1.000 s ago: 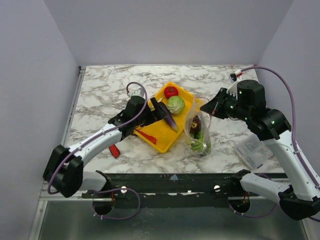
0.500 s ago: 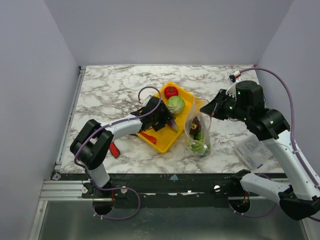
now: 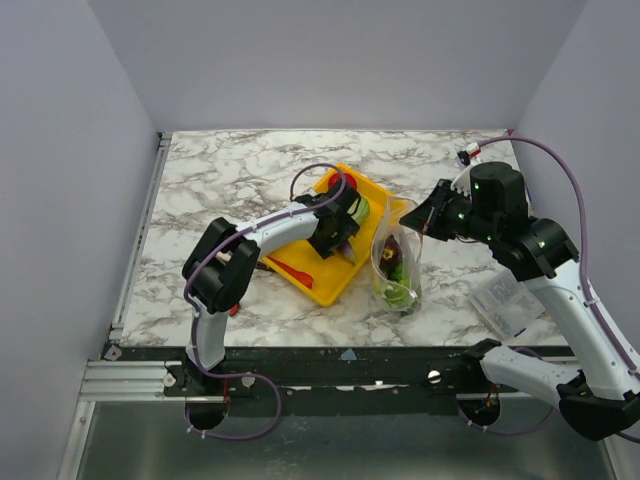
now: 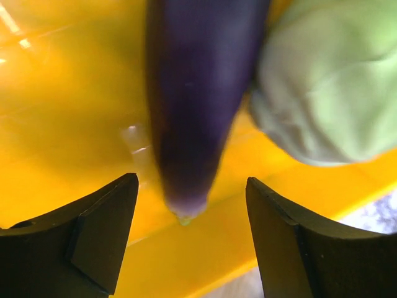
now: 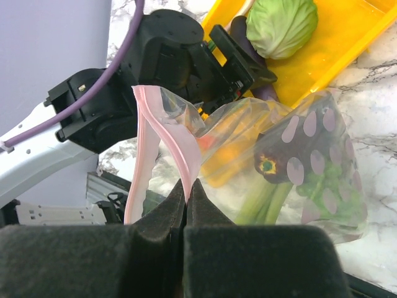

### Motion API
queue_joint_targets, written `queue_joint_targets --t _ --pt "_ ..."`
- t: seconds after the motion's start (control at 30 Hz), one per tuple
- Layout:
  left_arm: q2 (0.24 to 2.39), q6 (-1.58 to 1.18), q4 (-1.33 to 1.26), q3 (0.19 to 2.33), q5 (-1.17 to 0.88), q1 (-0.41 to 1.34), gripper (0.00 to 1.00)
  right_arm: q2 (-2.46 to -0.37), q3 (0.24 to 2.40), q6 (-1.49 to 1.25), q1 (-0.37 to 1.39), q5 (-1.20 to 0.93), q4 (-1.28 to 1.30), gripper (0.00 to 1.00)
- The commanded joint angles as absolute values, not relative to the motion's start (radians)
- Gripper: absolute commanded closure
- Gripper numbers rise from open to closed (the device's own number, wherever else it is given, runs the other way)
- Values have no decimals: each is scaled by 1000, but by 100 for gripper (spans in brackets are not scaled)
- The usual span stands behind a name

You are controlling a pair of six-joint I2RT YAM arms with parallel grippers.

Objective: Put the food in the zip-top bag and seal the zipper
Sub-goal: Pick up the fake vegetable from the bin.

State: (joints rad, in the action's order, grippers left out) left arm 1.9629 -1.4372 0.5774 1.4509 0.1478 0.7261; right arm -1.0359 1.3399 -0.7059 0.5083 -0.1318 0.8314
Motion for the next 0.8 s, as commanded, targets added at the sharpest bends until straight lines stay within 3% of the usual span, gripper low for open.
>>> queue_joint_targets --t 0.0,0.2,0.23,0.5,0.57,0.77 --pt "1989 -1479 726 1458 207 745 31 -1011 1342 -696 503 -119 805 99" --pt "2029 -1490 725 1468 172 749 32 -1004 1336 -698 503 -118 805 99" --pt "2030 -1485 700 1454 162 749 39 -1003 1336 -700 504 -118 805 99" --pt "1988 -1462 655 1388 186 749 61 -985 1348 -700 504 -107 823 99" --pt "1943 -1436 656 1368 208 749 63 -982 1348 -702 504 -104 825 99" --pt "1737 -1333 609 1254 244 747 83 -975 1329 -706 503 -94 813 99"
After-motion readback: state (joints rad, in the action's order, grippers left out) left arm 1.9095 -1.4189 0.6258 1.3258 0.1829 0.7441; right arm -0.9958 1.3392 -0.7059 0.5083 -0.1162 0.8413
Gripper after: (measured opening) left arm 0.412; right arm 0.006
